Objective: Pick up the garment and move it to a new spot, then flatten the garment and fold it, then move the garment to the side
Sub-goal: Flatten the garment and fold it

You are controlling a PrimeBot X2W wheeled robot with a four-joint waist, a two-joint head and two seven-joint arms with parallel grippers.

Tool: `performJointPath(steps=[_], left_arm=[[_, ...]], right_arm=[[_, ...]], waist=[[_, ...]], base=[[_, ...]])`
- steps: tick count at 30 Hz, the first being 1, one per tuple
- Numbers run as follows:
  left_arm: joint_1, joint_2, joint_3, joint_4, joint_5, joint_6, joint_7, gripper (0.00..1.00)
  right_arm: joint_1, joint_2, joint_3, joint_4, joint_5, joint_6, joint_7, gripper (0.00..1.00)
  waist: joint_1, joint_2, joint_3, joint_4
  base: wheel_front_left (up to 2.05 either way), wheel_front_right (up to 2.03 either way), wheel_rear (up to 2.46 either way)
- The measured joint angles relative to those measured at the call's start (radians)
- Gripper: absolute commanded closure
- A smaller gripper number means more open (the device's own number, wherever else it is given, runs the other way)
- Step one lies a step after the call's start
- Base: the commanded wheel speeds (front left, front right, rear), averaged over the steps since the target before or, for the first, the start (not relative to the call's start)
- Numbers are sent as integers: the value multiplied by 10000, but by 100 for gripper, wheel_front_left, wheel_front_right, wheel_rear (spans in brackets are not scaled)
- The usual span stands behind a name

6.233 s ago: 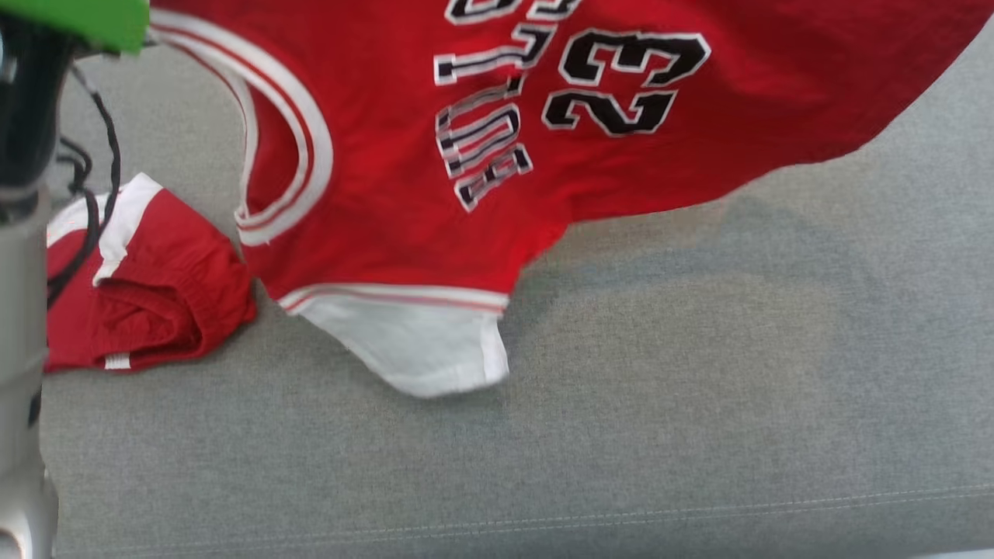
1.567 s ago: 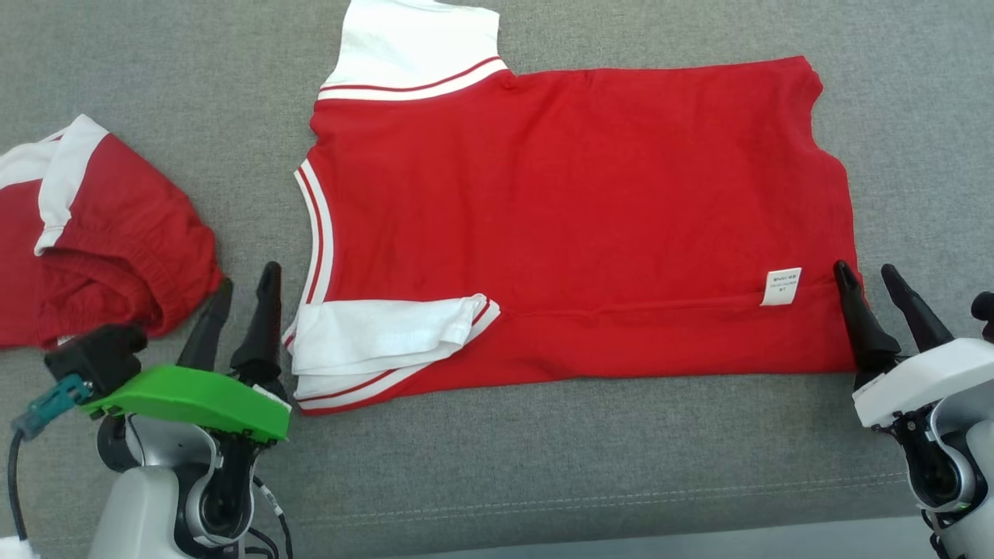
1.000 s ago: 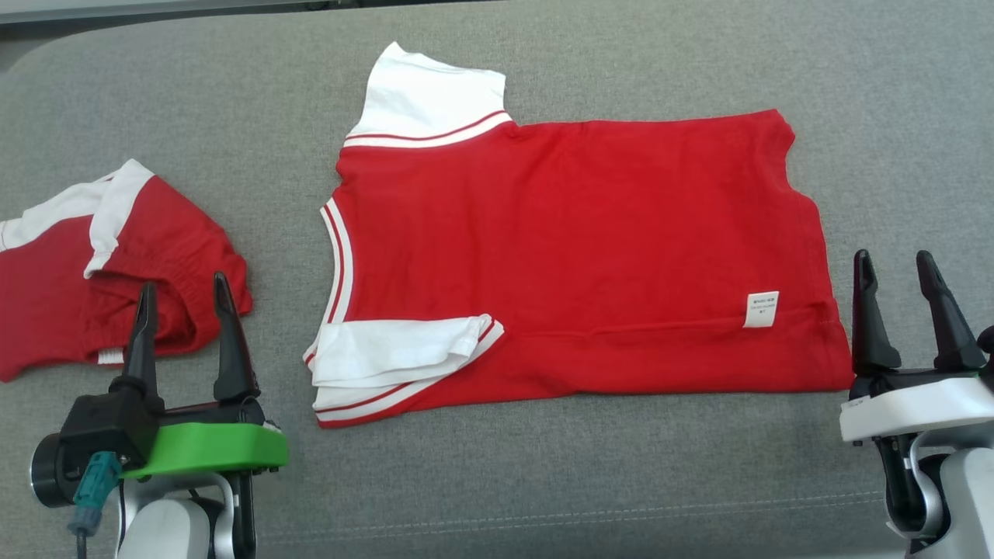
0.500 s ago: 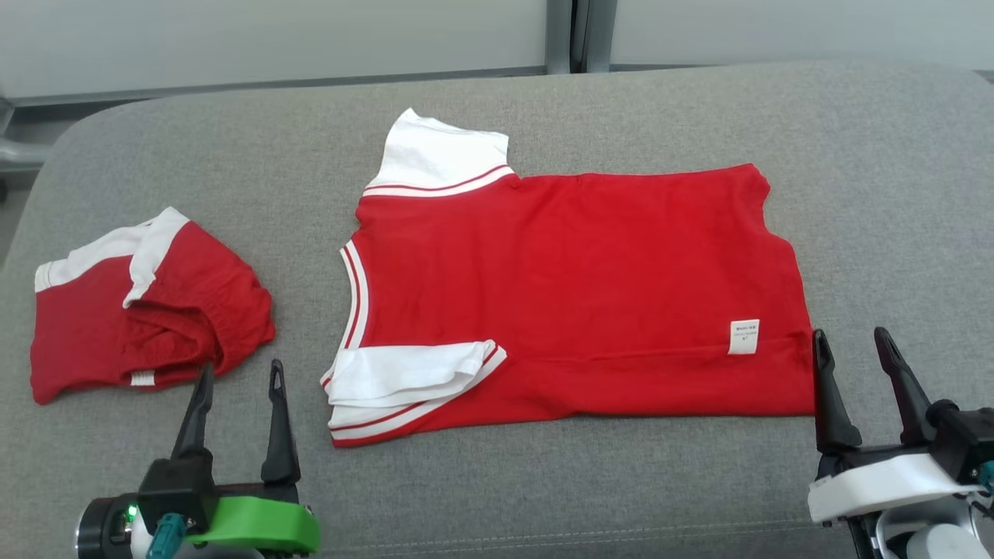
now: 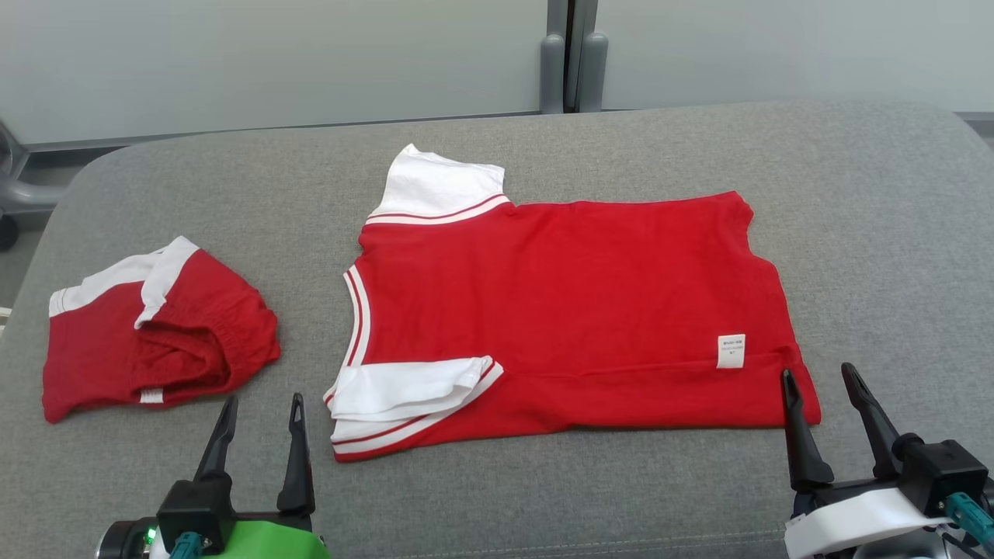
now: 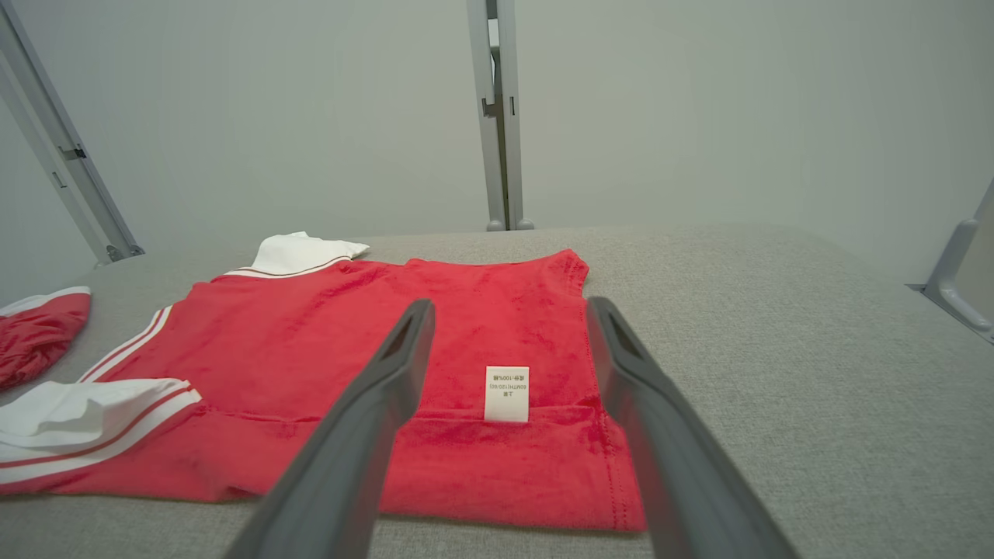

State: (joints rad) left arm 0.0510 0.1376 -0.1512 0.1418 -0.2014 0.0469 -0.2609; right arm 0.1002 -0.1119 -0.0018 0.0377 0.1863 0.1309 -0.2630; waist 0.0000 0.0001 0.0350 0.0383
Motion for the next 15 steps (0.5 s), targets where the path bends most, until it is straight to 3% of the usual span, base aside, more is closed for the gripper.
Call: performJointPath(steps=[15], left_arm=[[-155,-2,56,180,31,-146,0,0]], right_arm=[[-47,-4,173,46,27,0,0,0]], waist=[[0,0,162,-44]], base=[[0,0,0]])
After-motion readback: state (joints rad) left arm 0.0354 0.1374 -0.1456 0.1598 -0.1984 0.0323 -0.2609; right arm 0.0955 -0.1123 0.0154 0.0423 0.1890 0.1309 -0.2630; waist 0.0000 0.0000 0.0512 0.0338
